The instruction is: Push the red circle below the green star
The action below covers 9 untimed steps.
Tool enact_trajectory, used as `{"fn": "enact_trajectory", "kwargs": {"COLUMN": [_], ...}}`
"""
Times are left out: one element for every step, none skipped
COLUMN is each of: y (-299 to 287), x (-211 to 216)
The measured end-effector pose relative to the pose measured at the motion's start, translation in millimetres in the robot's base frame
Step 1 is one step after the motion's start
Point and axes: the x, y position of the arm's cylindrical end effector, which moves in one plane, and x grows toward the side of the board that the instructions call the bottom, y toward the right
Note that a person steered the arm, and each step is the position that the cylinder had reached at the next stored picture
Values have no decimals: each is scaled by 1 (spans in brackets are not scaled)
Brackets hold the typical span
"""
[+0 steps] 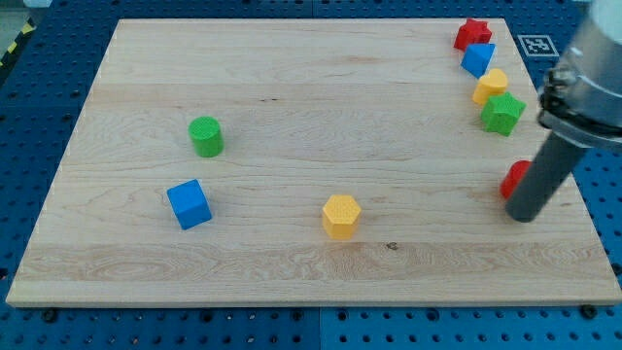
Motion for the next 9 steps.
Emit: {"fn": "enact_trajectory", "kwargs": {"y": [26, 29, 14, 11, 30, 29, 17, 11, 11], "x": [2, 2, 2, 2, 1, -3, -3, -3, -3]}}
